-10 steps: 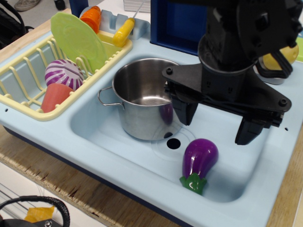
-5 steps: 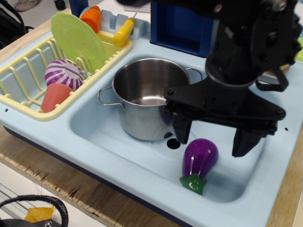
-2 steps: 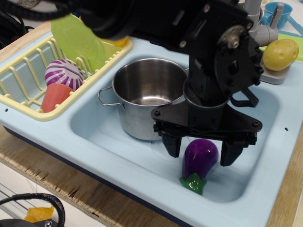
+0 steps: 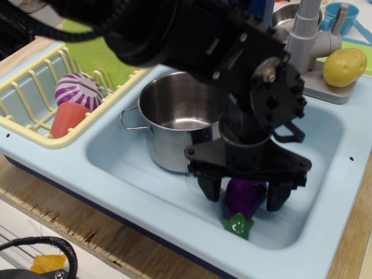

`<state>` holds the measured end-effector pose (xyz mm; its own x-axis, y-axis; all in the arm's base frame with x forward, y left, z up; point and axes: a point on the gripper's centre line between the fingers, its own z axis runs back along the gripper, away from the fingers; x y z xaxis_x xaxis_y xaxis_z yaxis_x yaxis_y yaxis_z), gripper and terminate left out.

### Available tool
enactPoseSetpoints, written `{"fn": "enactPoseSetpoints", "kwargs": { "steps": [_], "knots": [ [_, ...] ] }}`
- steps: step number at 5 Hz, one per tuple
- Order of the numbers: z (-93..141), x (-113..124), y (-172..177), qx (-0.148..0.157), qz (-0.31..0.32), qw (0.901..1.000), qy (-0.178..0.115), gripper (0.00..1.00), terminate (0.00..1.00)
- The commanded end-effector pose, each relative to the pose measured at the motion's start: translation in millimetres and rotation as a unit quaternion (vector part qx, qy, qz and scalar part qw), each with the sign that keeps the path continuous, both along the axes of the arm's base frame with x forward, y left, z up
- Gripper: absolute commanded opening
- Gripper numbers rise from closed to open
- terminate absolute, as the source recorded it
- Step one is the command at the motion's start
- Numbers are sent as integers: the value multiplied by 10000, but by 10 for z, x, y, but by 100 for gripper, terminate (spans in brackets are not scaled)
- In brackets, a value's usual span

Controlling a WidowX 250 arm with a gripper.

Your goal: Put eggplant into pot or pan

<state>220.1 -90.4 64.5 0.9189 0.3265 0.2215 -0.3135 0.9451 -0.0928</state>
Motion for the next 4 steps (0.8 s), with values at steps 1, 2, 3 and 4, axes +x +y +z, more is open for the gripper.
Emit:
{"fn": "enactPoseSetpoints", "kwargs": {
  "steps": [1, 2, 3, 4],
  "knots": [
    [-119, 63, 3, -152, 202, 9997, 4, 0, 0],
    [-16, 10, -41, -158, 179, 9997, -86, 0, 0],
    [161, -57, -102, -31, 138, 9998, -150, 0, 0],
    [394, -56, -126, 110, 3, 9997, -217, 0, 0]
  ]
}}
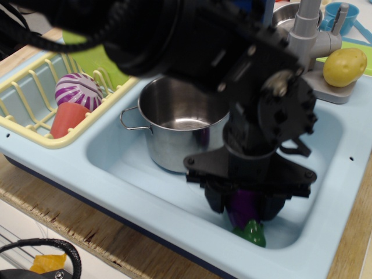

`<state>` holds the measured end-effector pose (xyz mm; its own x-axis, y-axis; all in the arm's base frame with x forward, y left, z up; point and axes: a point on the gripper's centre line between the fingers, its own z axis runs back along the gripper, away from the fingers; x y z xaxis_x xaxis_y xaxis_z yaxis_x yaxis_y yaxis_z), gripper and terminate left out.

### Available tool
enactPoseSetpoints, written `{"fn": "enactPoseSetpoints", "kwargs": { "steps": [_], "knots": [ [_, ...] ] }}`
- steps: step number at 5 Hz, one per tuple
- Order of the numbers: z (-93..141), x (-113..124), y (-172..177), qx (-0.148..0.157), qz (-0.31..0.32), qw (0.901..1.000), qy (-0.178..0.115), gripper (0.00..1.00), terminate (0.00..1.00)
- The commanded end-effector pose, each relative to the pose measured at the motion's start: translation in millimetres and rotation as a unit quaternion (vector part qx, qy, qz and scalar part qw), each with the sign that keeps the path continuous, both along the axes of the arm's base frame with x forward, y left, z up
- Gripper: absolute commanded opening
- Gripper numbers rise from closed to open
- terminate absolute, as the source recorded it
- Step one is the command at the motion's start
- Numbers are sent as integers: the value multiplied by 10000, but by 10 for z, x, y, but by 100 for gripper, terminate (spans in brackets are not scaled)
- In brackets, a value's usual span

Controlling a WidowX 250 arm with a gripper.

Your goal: Put eggplant into pot or pan

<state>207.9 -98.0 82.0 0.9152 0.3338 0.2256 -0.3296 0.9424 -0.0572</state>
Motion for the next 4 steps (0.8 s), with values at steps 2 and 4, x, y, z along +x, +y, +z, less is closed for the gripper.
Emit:
{"fn": "enactPoseSetpoints", "kwargs": {
  "steps": [2, 4],
  "knots": [
    [700, 127, 84, 353, -220, 9968, -681, 0, 0],
    [985, 376, 510, 563, -273, 9943, -858, 0, 0]
  ]
}}
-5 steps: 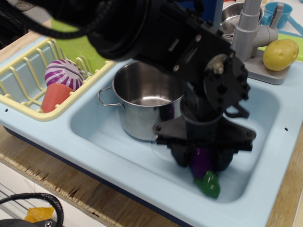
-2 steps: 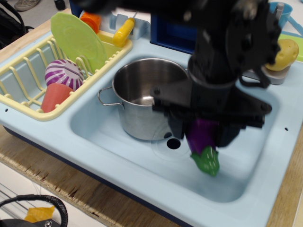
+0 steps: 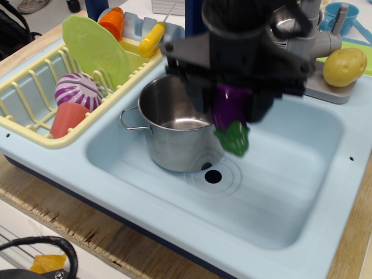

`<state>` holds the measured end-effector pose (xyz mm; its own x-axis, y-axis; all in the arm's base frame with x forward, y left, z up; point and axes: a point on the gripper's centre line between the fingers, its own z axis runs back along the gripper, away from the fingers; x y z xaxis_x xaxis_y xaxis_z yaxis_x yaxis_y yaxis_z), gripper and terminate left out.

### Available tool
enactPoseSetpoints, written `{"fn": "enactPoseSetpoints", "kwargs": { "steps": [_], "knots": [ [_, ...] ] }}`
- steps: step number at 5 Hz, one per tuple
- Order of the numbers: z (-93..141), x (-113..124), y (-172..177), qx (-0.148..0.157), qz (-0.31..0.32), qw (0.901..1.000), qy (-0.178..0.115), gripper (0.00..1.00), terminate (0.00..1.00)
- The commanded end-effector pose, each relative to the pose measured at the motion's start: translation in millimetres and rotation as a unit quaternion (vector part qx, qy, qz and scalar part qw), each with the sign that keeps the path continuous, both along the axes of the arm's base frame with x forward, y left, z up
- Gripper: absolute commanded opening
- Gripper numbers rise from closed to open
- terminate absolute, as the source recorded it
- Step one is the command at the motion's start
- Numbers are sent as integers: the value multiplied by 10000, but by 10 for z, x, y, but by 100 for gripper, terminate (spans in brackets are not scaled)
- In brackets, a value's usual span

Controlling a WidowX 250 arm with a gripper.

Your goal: Put eggplant into pot or pan

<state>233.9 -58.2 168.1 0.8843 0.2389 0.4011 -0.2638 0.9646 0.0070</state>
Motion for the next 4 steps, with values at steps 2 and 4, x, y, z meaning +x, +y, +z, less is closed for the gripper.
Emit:
{"fn": "enactPoseSetpoints", "kwargs": {
  "steps": [2, 4],
  "knots": [
    [86, 324, 456, -270, -57, 9996, 78, 100, 0],
    [86, 324, 456, -270, -57, 9996, 78, 100, 100]
  ]
}}
